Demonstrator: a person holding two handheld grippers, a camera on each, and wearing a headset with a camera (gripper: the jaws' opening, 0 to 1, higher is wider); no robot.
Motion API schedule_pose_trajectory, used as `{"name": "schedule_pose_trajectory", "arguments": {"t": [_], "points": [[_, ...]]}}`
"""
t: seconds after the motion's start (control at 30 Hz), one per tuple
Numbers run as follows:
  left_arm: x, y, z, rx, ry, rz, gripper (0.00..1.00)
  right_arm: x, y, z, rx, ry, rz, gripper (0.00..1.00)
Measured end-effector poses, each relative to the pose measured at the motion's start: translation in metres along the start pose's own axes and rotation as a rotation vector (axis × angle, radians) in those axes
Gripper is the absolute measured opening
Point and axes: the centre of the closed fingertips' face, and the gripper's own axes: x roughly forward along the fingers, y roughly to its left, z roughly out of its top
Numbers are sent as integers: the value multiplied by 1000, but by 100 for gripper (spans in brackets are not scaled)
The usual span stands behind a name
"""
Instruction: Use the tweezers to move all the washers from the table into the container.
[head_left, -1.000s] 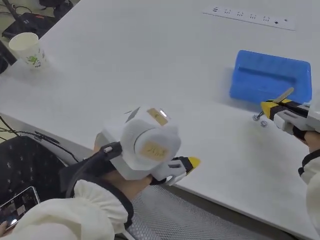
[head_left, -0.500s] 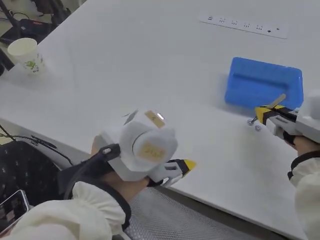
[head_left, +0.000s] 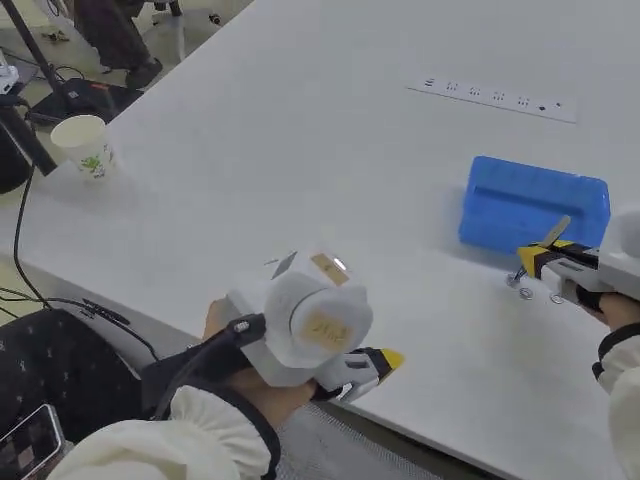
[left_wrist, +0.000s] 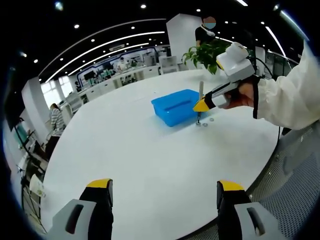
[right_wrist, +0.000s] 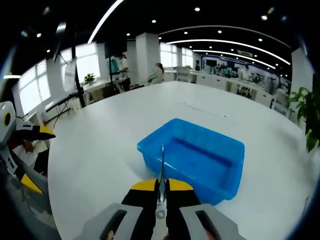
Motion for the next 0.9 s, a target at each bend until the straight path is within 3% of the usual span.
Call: {"name": "schedule_pose_trajectory", "arguments": {"t": [0.23, 0.57, 0.9], "points": [[0, 0, 0, -3, 1, 0, 86, -10, 4, 12, -19, -15, 20, 2], [0, -1, 1, -4, -5, -6, 87, -25, 1, 43, -47, -67, 29, 2], [-1, 0, 2, -13, -12, -6, 86, -27, 1, 66, -95, -112, 38, 2]]}}
